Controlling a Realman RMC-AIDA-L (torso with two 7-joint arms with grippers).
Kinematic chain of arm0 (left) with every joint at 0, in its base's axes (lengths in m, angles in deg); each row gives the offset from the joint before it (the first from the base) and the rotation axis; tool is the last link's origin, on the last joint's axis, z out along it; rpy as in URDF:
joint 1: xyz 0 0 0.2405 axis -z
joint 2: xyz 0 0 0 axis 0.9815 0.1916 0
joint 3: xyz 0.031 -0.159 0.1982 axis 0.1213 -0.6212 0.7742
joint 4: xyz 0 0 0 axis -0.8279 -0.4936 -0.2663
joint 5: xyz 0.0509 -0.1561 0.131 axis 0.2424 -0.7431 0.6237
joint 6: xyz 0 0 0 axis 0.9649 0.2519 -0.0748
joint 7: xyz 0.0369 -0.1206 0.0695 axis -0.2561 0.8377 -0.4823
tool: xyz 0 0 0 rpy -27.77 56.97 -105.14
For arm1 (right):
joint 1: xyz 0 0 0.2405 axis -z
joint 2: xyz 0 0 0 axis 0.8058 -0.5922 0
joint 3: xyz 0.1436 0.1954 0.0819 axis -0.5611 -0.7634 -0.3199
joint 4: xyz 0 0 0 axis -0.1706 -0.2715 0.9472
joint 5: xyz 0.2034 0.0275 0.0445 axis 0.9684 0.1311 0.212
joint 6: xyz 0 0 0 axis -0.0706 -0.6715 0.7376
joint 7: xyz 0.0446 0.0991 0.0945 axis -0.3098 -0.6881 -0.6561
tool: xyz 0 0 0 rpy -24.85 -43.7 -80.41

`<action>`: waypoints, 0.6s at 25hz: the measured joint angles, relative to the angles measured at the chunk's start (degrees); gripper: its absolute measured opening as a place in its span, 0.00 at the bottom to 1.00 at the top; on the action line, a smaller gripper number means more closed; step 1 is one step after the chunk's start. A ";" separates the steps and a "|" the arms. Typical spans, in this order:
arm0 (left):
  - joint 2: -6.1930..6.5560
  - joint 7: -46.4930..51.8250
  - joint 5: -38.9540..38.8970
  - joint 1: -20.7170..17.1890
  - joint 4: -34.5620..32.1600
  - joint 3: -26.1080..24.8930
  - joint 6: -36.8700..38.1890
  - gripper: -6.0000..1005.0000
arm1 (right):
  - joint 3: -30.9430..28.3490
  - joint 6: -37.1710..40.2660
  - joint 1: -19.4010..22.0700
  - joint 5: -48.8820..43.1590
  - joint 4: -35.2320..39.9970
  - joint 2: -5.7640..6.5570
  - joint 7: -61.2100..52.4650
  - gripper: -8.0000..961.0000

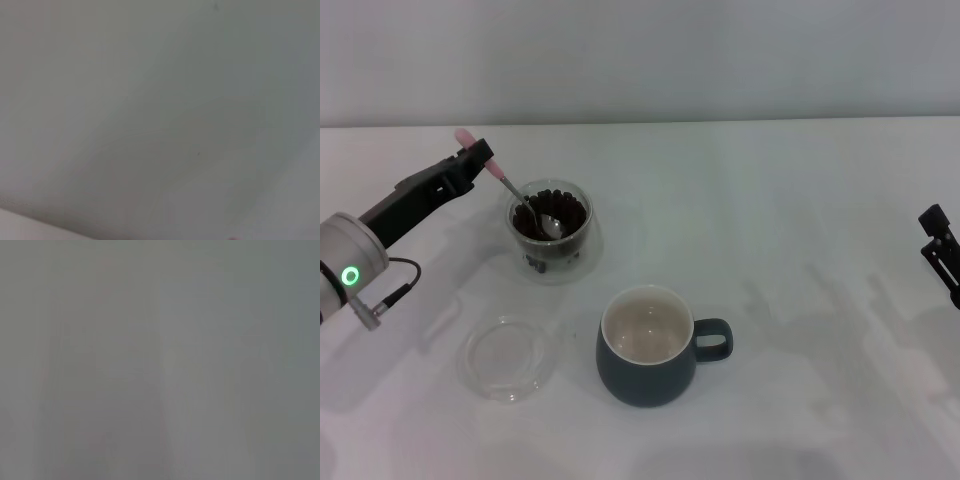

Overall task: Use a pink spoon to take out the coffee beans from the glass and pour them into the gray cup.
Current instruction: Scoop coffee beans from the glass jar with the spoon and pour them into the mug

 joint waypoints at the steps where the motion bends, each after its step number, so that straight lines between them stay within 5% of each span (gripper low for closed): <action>1: 0.00 0.39 0.00 0.14 0.41 0.00 0.02 0.14 | 0.00 0.00 -0.03 0.01 0.00 0.00 0.00 0.88; 15: -0.14 5.63 -0.37 0.68 2.54 -0.02 0.07 0.13 | -0.69 -0.33 -0.27 0.10 0.34 0.00 -0.07 0.88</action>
